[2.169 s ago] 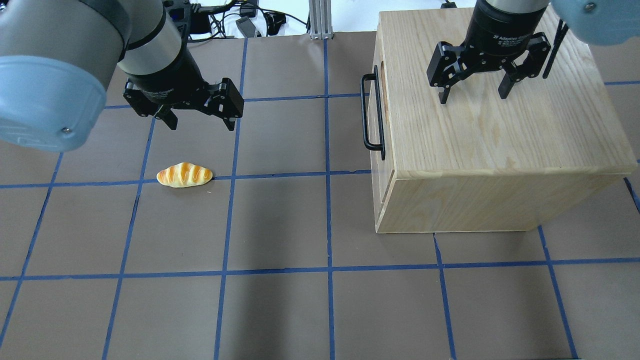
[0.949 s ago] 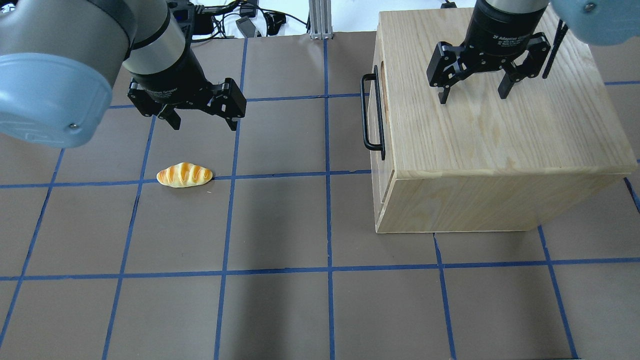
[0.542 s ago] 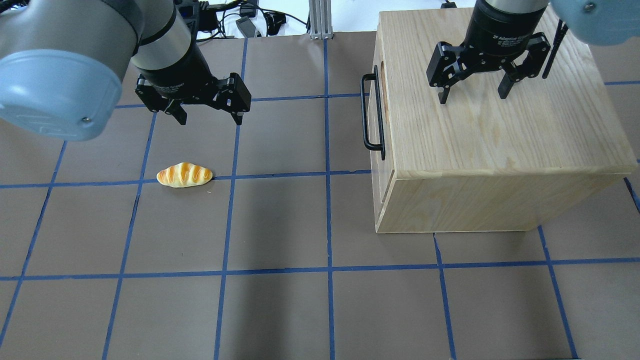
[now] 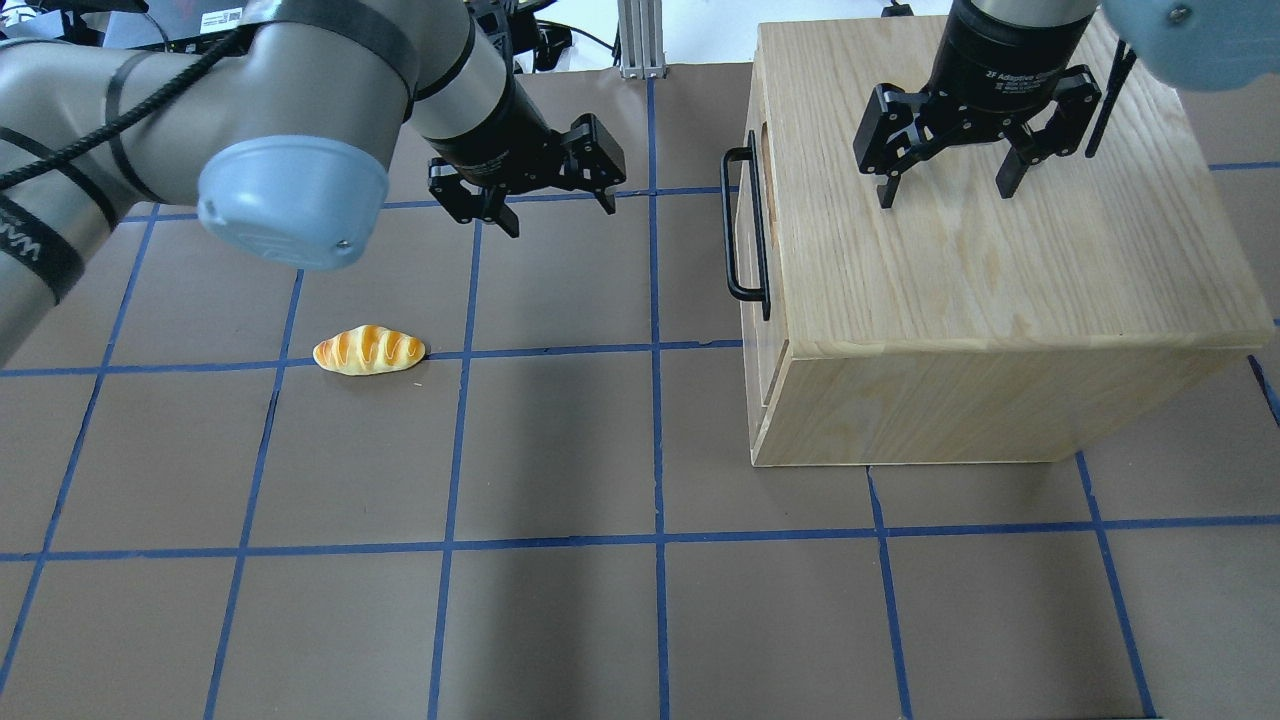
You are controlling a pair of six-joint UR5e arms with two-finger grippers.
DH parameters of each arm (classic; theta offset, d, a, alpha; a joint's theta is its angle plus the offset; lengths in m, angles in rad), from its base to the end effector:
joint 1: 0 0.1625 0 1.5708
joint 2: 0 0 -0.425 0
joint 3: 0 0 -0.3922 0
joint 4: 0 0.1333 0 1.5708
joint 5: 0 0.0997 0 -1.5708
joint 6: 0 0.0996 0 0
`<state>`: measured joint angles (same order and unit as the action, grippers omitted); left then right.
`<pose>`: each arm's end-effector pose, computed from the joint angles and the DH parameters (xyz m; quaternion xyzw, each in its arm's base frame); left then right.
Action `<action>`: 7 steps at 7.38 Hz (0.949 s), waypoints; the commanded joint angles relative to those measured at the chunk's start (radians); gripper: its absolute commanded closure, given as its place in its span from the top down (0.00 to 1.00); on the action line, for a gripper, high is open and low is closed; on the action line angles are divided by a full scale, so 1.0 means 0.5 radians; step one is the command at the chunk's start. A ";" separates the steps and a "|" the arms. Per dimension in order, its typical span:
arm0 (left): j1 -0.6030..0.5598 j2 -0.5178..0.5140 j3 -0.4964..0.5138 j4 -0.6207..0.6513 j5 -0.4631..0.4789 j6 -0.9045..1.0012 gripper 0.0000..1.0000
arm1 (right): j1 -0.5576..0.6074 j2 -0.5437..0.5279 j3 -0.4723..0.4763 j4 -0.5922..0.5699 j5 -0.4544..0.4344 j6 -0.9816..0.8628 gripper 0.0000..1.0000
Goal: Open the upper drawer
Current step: 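Move the left gripper toward the black drawer handle on the cabinet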
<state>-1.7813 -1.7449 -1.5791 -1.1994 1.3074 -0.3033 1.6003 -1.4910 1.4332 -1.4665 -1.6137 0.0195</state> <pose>-0.2759 -0.5293 0.4342 0.0334 -0.9864 0.0572 0.1502 0.1443 -0.5164 0.5048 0.0055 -0.9995 -0.0227 0.0220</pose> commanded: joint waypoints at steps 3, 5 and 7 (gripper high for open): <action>-0.122 -0.201 0.020 0.330 -0.216 -0.317 1.00 | 0.002 0.000 -0.001 0.000 0.000 0.001 1.00; -0.149 -0.238 0.041 0.334 -0.216 -0.378 1.00 | 0.002 0.000 -0.001 0.000 0.000 0.001 1.00; -0.168 -0.247 0.038 0.328 -0.206 -0.372 1.00 | 0.002 0.000 -0.001 0.000 0.000 0.001 1.00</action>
<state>-1.8597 -1.8639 -1.5602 -1.0346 1.2015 -0.4885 1.6007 -1.4911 1.4328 -1.4665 -1.6137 0.0199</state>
